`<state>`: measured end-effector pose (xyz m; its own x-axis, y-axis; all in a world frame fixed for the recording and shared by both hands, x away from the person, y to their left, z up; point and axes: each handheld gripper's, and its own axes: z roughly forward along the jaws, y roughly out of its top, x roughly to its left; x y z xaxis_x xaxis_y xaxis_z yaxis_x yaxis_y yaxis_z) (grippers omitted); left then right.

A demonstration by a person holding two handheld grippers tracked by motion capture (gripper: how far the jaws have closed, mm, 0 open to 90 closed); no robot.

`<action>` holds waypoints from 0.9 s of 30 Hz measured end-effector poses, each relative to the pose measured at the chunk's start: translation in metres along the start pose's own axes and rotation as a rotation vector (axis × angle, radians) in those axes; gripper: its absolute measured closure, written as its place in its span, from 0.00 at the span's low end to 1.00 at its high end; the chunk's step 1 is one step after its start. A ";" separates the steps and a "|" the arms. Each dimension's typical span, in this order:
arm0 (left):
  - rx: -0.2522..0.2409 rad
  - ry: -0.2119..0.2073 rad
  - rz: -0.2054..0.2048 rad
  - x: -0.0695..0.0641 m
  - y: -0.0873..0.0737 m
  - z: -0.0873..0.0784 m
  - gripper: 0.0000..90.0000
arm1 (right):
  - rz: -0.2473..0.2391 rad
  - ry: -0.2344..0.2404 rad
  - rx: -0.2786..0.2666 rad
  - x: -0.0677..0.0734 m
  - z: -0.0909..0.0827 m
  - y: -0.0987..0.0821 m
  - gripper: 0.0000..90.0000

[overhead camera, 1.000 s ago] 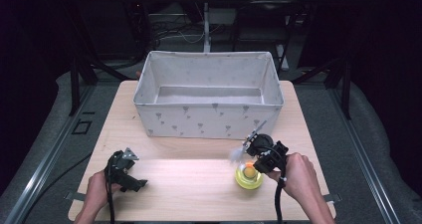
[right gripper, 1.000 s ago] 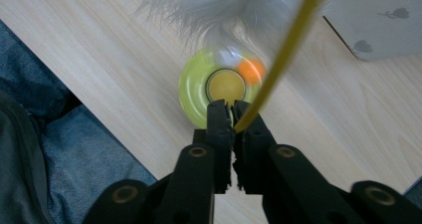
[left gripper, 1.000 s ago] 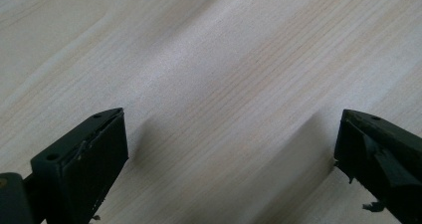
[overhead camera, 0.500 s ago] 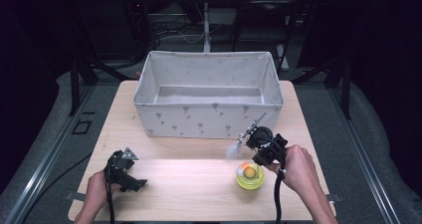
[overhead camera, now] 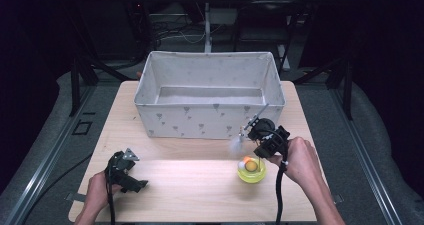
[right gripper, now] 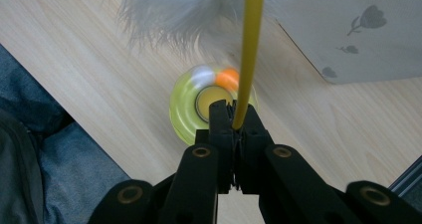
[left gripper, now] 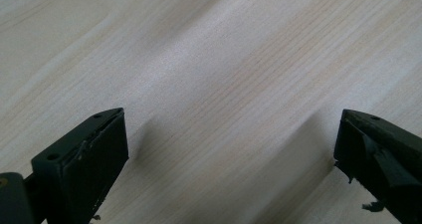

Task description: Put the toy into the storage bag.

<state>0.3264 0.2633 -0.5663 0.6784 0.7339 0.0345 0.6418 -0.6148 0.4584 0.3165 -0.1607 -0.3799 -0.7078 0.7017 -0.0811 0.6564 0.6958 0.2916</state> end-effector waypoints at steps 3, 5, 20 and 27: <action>0.000 0.000 0.003 0.000 0.000 0.000 0.01 | -0.004 -0.006 0.000 -0.004 -0.002 0.004 0.98; 0.000 0.001 0.004 0.000 0.000 0.000 0.01 | -0.001 -0.006 0.001 -0.006 -0.004 0.008 0.98; 0.003 -0.002 0.005 0.000 0.000 0.000 0.01 | -0.004 -0.013 0.020 -0.017 -0.008 0.025 0.98; 0.000 -0.004 0.003 0.000 0.000 0.000 0.01 | -0.008 -0.011 0.014 -0.019 -0.011 0.031 0.98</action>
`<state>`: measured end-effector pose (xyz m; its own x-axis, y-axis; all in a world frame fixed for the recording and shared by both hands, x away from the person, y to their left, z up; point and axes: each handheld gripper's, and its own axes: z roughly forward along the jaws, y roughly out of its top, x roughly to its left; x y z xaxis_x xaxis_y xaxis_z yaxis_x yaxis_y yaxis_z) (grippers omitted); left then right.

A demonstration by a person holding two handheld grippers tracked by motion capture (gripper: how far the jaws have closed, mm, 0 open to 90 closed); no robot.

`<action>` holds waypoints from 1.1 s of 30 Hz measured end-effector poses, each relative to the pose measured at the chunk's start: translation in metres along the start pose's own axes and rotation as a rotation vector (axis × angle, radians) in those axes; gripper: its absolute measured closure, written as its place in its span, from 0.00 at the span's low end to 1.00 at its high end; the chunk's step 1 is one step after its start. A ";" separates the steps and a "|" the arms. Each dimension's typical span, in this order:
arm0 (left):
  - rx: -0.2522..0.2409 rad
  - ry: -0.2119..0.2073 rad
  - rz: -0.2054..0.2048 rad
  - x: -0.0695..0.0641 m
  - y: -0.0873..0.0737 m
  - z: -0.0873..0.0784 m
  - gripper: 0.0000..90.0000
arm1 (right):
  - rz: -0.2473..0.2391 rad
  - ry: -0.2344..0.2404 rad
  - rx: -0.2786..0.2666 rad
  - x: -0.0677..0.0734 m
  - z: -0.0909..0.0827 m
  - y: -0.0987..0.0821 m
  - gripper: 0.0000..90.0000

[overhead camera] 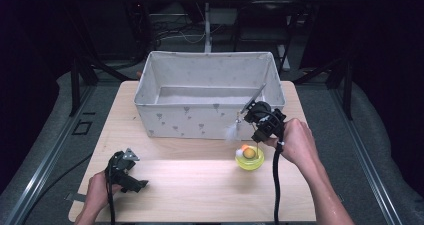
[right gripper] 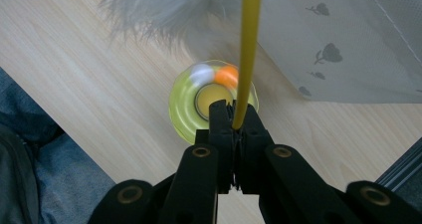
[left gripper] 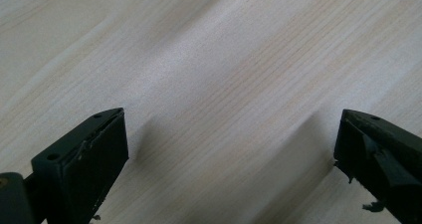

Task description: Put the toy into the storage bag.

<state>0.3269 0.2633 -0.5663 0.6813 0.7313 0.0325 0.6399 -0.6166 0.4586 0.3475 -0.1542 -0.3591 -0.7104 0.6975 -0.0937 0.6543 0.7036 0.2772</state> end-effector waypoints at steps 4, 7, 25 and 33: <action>-0.001 -0.004 -0.001 0.000 0.000 0.000 0.01 | -0.003 0.004 0.002 -0.001 -0.001 0.004 0.98; 0.000 -0.001 0.002 0.000 0.000 0.000 0.01 | 0.001 0.005 -0.005 -0.001 -0.002 0.006 0.98; 0.003 -0.003 0.002 -0.001 0.000 0.001 0.01 | -0.032 0.004 -0.016 0.000 -0.022 0.019 0.98; 0.002 -0.005 0.002 0.000 0.000 0.001 0.01 | -0.040 -0.005 -0.027 0.001 -0.033 0.027 0.98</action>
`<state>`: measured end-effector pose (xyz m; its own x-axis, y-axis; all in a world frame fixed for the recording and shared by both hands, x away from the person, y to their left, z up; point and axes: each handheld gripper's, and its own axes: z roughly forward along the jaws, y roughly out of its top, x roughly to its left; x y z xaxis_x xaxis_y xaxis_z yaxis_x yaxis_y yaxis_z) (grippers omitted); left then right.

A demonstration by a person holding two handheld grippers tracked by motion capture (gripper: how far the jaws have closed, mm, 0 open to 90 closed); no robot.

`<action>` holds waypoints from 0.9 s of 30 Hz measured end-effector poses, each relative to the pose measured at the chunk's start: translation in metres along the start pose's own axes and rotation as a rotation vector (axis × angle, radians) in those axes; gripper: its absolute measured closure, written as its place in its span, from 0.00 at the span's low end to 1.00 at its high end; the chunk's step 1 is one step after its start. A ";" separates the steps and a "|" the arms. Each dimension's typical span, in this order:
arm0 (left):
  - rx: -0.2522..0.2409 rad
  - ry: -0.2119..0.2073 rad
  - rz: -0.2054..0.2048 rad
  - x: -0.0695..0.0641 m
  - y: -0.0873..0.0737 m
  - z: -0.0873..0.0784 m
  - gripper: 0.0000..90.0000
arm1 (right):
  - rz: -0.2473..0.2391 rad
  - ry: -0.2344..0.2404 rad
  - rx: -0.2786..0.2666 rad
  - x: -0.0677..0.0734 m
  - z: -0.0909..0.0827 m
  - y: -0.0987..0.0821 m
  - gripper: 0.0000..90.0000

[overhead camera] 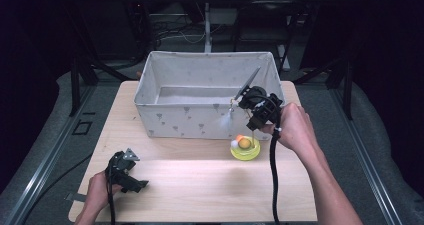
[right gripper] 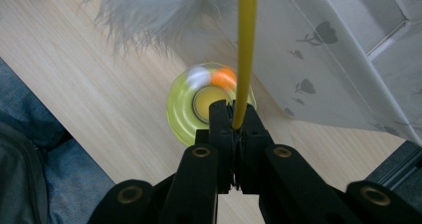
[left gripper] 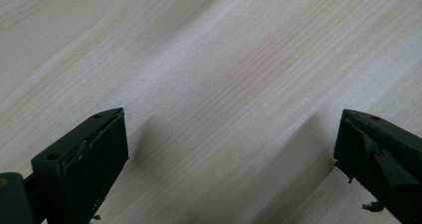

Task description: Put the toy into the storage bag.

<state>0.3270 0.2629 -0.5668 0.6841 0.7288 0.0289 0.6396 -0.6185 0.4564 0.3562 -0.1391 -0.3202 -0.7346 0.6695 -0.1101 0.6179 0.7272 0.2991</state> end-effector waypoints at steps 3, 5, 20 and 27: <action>0.001 -0.003 0.002 0.000 0.000 0.000 0.01 | -0.004 -0.005 -0.001 0.000 -0.003 0.002 0.98; 0.001 0.004 0.002 -0.001 0.000 0.000 0.01 | -0.006 -0.004 -0.005 -0.001 -0.006 0.003 0.98; -0.001 -0.002 -0.001 -0.002 0.001 0.000 0.01 | -0.013 -0.010 -0.018 -0.003 -0.022 0.011 0.98; 0.002 -0.001 0.003 -0.001 0.001 0.000 0.01 | -0.001 -0.019 -0.029 -0.007 -0.029 0.015 0.98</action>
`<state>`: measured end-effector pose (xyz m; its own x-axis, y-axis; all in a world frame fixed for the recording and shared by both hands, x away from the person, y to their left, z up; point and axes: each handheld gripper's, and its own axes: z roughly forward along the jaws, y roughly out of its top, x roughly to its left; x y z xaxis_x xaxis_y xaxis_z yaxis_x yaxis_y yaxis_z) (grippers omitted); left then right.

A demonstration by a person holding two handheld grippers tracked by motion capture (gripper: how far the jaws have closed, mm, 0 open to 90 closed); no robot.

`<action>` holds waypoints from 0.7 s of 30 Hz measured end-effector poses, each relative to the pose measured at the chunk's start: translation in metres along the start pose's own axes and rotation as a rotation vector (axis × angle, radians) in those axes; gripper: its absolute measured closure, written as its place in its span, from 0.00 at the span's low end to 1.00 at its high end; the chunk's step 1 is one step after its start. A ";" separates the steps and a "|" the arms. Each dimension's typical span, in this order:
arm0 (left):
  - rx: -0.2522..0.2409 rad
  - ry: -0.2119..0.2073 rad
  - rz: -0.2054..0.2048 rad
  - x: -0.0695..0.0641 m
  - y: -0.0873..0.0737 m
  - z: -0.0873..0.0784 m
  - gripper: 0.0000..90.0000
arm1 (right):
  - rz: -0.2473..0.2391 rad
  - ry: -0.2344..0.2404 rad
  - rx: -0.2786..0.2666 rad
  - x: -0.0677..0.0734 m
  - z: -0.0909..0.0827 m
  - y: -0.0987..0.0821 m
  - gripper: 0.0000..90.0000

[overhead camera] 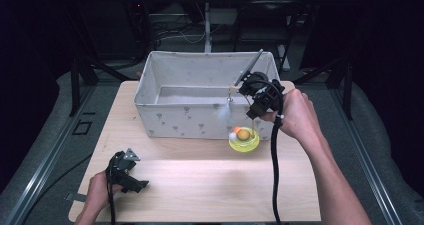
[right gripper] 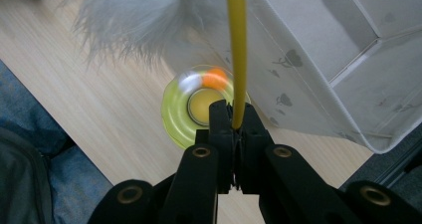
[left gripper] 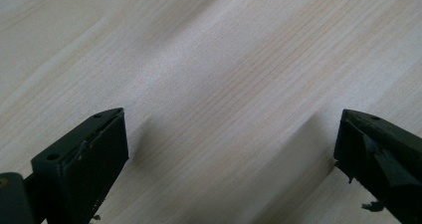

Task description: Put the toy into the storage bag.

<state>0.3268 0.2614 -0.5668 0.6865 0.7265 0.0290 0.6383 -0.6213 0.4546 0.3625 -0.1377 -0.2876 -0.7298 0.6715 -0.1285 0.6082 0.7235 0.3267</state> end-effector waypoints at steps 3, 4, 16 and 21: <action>0.001 0.000 0.000 0.000 0.000 0.000 0.01 | -0.001 0.000 0.000 -0.002 -0.002 0.002 0.98; 0.003 -0.005 0.000 0.001 0.000 0.000 0.01 | -0.003 -0.001 -0.003 -0.002 -0.003 0.003 0.98; 0.003 0.000 -0.003 0.001 0.001 0.000 0.01 | -0.014 -0.006 -0.009 -0.005 -0.017 0.010 0.98; 0.008 -0.003 0.005 0.000 0.002 0.001 0.01 | -0.012 -0.003 -0.006 -0.006 -0.021 0.012 0.98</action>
<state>0.3287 0.2601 -0.5669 0.6905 0.7227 0.0287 0.6377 -0.6271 0.4474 0.3677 -0.1367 -0.2628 -0.7362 0.6632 -0.1351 0.5974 0.7305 0.3308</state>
